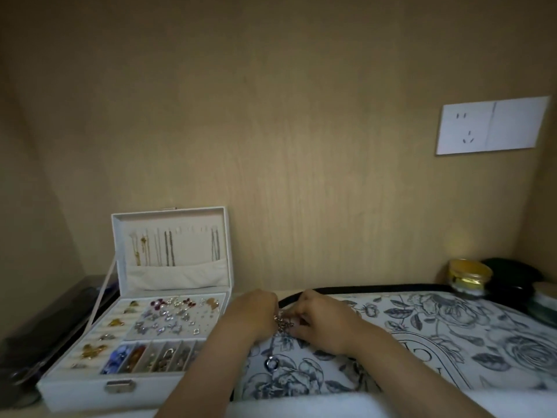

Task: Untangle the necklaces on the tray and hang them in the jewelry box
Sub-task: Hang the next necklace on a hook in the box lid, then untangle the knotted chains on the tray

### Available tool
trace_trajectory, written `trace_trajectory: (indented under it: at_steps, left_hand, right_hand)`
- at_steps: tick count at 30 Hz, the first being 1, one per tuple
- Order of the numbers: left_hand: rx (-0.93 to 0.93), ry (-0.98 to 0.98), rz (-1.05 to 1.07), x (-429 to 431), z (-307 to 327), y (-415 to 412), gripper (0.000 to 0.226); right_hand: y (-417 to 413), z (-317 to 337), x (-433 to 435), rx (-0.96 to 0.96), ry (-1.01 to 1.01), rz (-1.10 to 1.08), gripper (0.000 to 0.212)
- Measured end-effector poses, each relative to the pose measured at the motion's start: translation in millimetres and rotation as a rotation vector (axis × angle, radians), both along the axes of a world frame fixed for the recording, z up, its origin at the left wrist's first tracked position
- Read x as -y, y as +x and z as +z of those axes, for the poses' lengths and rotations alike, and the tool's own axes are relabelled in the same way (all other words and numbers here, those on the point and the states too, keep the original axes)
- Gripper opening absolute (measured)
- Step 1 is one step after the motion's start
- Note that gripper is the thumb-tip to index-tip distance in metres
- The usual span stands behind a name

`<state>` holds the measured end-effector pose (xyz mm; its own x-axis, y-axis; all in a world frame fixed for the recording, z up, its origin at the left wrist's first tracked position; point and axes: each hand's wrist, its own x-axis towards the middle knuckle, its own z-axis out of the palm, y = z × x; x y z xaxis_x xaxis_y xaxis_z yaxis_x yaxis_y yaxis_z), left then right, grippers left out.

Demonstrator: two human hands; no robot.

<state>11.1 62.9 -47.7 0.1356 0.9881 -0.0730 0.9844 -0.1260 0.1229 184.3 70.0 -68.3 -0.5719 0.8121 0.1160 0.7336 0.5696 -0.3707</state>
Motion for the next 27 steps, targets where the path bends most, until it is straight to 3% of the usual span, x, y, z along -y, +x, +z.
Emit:
trace_trajectory:
  at_steps: [4, 9, 18, 22, 24, 27]
  left_hand:
    - [0.162, -0.004, 0.035, -2.8, -6.5, 0.6, 0.019]
    - [0.379, -0.030, 0.001, -3.7, -4.9, -6.1, 0.028]
    - [0.262, -0.008, -0.083, -1.6, -13.7, 5.6, 0.017]
    - [0.224, 0.105, -0.085, -2.5, -15.9, 9.0, 0.012]
    - [0.354, 0.157, -0.089, -3.5, -20.3, 15.4, 0.015]
    - [0.711, 0.084, -0.063, -1.8, -24.5, 27.6, 0.022]
  right_hand:
    - [-8.0, -8.1, -2.9, 0.014, 0.027, -0.026, 0.050]
    - [-4.8, -6.0, -7.6, -0.014, 0.005, -0.065, 0.025]
    - [37.5, 16.2, -19.1, 0.148, -0.065, -0.200, 0.022]
    - [40.6, 14.6, -22.2, 0.146, -0.036, -0.213, 0.024]
    - [37.2, 10.5, -22.9, 0.032, -0.030, -0.204, 0.016]
    - [32.3, 6.9, -24.0, -0.243, -0.073, -0.214, 0.010]
